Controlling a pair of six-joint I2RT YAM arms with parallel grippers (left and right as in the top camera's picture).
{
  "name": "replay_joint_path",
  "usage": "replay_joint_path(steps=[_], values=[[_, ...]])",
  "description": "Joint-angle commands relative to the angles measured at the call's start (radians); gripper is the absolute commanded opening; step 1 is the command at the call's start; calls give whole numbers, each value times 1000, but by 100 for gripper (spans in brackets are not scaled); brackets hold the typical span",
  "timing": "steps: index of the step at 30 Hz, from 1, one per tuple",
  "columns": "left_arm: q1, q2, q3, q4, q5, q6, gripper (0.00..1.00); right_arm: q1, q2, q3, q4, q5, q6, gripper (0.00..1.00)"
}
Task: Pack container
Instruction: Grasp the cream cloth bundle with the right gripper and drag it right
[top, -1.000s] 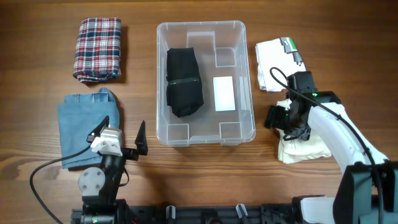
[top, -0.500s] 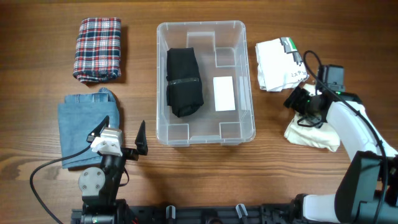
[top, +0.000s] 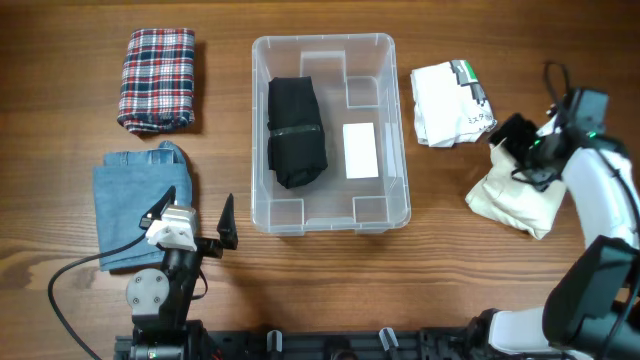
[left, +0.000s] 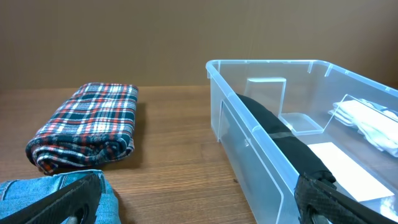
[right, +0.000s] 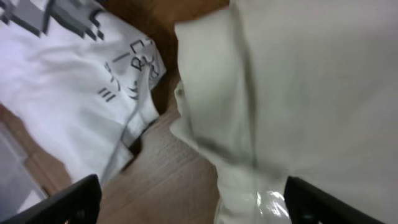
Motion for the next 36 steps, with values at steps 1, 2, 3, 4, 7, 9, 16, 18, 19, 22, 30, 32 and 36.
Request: replay_joint_path(steps=[1,2,3,4,7,9,16,18,19,22,30,32,36], values=[[6,-1,-5,-5,-6,13,100,-25,-34,132,-94,-1,-19,98],[6,-1,-5,-5,-6,12,100,-31,-48,154,-122,-2,-36,99],[6,-1,-5,-5,-6,13,100,-36,-64,170,-150,1,-52,100],[6,-1,-5,-5,-6,12,100,-44,-83,176,-180,5,-78,100],[6,-1,-5,-5,-6,12,100,-74,-105,176,-261,46,-84,100],[6,-1,-5,-5,-5,13,100,-116,-105,170,-312,55,-85,100],[6,-1,-5,-5,-6,12,100,-279,-105,55,-270,42,-162,100],[6,-1,-5,-5,-6,12,100,-311,-105,19,-241,-24,-213,100],[6,-1,-5,-5,-6,12,100,-324,-105,2,-223,-59,-230,100],[6,-1,-5,-5,-6,12,100,-338,-105,-32,-178,-78,-246,100],[6,-1,-5,-5,-5,12,100,-340,-98,-154,1,-141,-299,100],[6,-1,-5,-5,-6,13,100,-340,-87,-163,22,-140,-298,100],[6,-1,-5,-5,-6,13,100,-359,-52,-165,45,-136,-298,100]])
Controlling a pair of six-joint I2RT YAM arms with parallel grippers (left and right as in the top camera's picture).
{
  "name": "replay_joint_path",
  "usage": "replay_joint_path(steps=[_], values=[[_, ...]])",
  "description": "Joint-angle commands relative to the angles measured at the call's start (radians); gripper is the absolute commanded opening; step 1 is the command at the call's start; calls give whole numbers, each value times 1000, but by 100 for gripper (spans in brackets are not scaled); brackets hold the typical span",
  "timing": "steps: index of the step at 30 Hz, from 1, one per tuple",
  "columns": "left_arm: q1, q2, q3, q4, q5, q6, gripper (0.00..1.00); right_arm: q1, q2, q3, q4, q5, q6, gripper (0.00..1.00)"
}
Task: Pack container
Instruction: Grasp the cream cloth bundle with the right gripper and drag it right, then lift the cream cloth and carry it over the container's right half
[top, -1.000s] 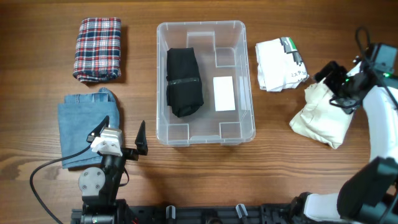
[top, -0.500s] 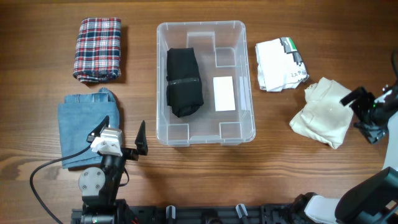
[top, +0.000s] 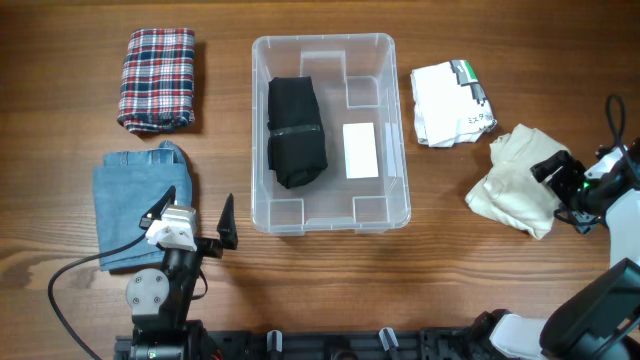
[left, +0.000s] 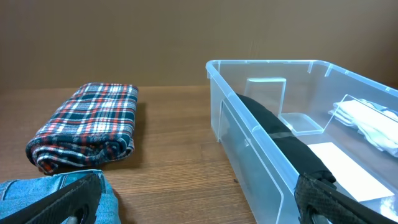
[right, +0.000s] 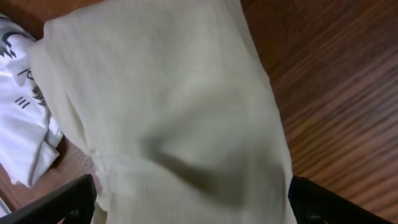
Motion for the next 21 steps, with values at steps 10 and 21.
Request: replay_joint_path(steps=[10,21], values=[[6,-1,-5,-5,-5,12,100,-79,60,-11,48,-103,-65,100],[6,-1,-5,-5,-6,13,100,-79,248,-11,82,-164,-106,100]])
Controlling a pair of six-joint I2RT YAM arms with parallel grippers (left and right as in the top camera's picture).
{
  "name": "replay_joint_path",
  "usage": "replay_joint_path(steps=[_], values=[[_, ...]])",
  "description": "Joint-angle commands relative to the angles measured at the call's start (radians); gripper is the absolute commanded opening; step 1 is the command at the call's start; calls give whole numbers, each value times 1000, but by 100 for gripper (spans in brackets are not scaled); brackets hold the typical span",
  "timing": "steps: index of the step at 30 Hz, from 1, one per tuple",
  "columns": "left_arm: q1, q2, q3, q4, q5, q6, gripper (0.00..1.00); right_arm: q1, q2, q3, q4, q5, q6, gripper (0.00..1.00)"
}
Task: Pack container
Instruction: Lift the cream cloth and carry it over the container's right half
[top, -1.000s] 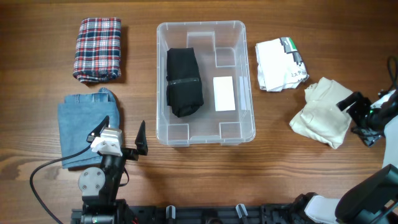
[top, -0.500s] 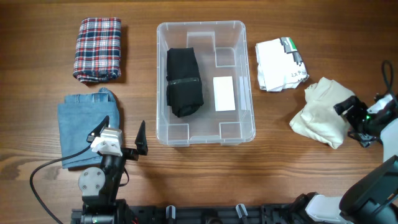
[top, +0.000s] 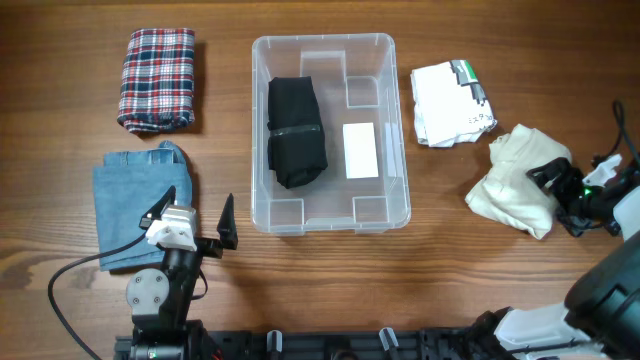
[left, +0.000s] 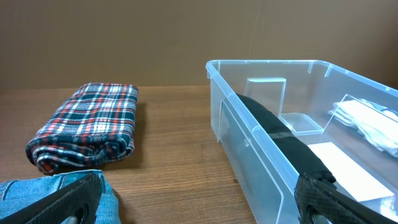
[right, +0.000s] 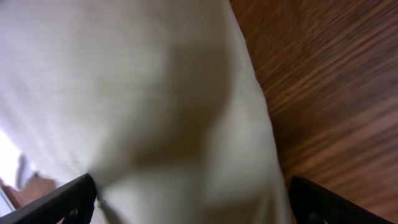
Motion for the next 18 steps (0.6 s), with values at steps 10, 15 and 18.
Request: replay_joint_path(steps=[10,15,18], values=[[6,-1,-5,-5,-6,13,100,0,135,-12,50,-183,-90,100],[6,-1,-5,-5,-5,13,100,0,137,-12,60,-197,-77,98],[6,-1,-5,-5,-6,13,100,0,137,-12,69,-248,-77,77]])
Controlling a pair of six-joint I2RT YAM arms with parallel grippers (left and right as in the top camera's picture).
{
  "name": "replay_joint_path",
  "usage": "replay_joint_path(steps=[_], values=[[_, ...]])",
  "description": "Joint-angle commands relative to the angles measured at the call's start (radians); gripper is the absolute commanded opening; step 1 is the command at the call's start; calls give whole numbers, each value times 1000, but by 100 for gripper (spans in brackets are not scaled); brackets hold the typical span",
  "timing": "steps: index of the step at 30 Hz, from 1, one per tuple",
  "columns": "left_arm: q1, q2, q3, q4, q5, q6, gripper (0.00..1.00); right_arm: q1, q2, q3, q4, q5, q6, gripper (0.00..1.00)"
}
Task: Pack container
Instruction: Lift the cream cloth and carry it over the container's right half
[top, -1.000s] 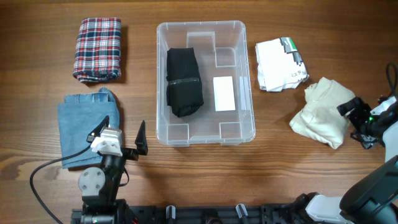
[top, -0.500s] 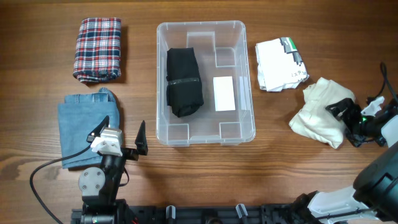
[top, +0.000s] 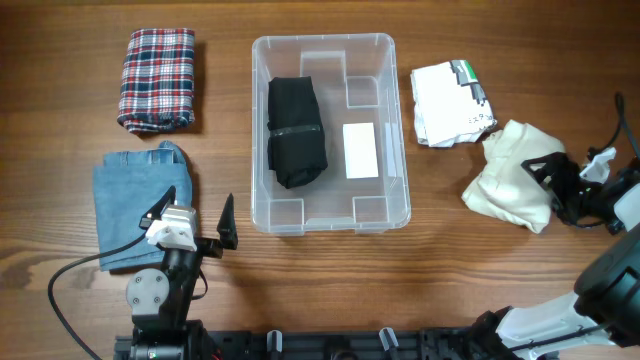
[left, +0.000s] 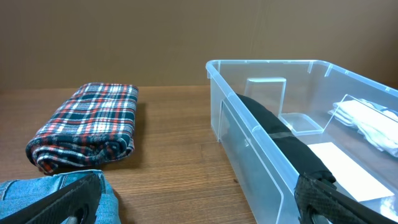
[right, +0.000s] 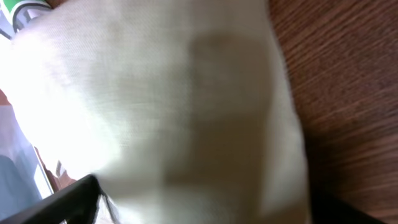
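Note:
A clear plastic container (top: 322, 39) stands mid-table, holding a folded black garment (top: 295, 130) and a flat white item (top: 360, 150). A crumpled cream cloth (top: 505, 180) lies to its right. My right gripper (top: 553, 185) stands open at the cloth's right edge. In the right wrist view the cloth (right: 186, 93) fills the space between the fingers of that gripper (right: 205, 208). My left gripper (top: 196, 210) rests open at the front left, holding nothing. Its wrist view shows the gripper (left: 196, 208) facing the container (left: 267, 62).
A white printed shirt (top: 450, 100) lies folded right of the container, just behind the cream cloth. A plaid shirt (top: 157, 78) lies at the back left, with folded jeans (top: 135, 205) in front of it, beside the left gripper.
My right gripper has moved a little left against the cream cloth's right edge. The cloth has shifted slightly left. The left arm has not moved.
My right gripper was first at the cream cloth's back left corner, near the white shirt. Then it stood off the cloth's right side, facing it. It came closer to that edge, and now the cloth lies between its open fingers. The left arm stayed still.

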Motion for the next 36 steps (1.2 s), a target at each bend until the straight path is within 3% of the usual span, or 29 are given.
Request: replay_joint_path(steps=[1,2,10,14,17,20,24,28,33,36], values=[[6,-1,-5,-5,-6,13,100,10,59,-29,3,-79,-4,65],[6,-1,-5,-5,-6,13,100,10,59,-29,6,-101,-3,57],[6,-1,-5,-5,-6,13,100,10,58,-11,34,-309,16,36],[6,-1,-5,-5,-6,13,100,10,43,26,64,-543,109,22],[6,-1,-5,-5,-6,13,100,10,11,64,119,-737,222,21],[6,-1,-5,-5,-6,13,100,11,-34,85,151,-802,293,21],[6,-1,-5,-5,-6,13,100,34,-155,88,239,-793,421,22],[6,-1,-5,-5,-6,13,100,107,-304,88,426,-748,643,23],[6,-1,-5,-5,-6,13,100,306,-435,88,780,-650,943,24],[6,-1,-5,-5,-6,13,100,430,-441,88,877,-576,1021,24]])
